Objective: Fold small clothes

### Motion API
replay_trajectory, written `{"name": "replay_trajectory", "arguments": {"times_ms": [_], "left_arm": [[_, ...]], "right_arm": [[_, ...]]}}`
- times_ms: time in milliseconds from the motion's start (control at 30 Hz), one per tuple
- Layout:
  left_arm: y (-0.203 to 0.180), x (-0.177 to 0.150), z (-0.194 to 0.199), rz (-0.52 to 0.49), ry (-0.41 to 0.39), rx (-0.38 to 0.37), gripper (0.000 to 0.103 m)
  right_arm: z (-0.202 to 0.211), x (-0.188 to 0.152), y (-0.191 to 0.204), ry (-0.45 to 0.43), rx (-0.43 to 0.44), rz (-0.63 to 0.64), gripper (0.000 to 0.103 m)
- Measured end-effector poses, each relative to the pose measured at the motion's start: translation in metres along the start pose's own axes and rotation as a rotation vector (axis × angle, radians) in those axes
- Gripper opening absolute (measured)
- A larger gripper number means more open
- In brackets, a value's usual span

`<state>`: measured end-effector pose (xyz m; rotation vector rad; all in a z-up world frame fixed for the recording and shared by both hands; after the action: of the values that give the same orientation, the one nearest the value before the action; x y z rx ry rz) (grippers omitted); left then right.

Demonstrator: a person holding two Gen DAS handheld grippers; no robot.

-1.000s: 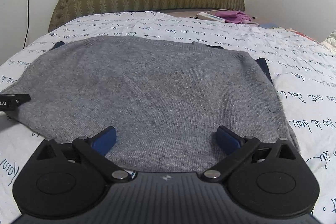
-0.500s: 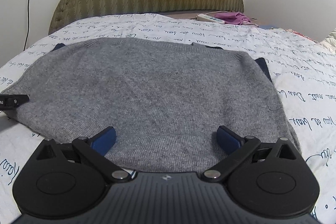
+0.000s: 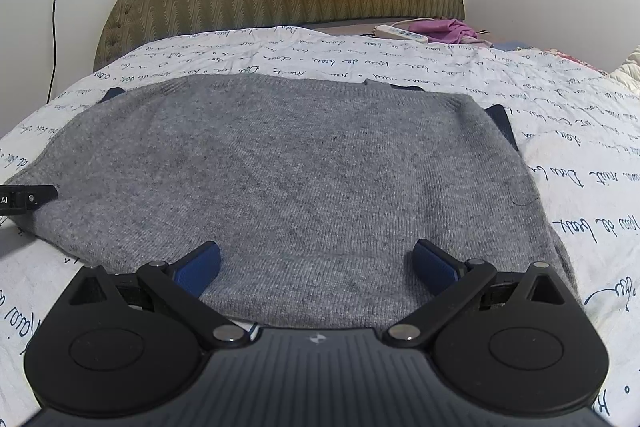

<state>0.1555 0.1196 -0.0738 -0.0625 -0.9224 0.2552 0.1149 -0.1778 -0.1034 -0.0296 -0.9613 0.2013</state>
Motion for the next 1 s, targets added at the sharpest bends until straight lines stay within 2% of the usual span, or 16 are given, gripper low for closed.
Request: {"name": "replay_trajectory", "arguments": {"times_ms": [1000], "left_arm": [[-0.0001, -0.0002, 0.0005, 0.005, 0.001, -0.005, 0.103]], "right_arm": [[-0.0008, 0.0003, -0.0002, 0.006, 0.003, -0.011, 0.103]]}}
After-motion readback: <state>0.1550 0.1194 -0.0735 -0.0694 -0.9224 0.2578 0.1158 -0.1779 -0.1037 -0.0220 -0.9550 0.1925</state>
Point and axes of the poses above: each gripper's, at about its wrist camera, not at the fingertips, and z roughly against the way its jaws point, y to its left, x to its top, the point moved 5 cm from there along -z, roughly the way its jaws point, and after that the axes turned 13 degrees about z, right-handed, at the moved point
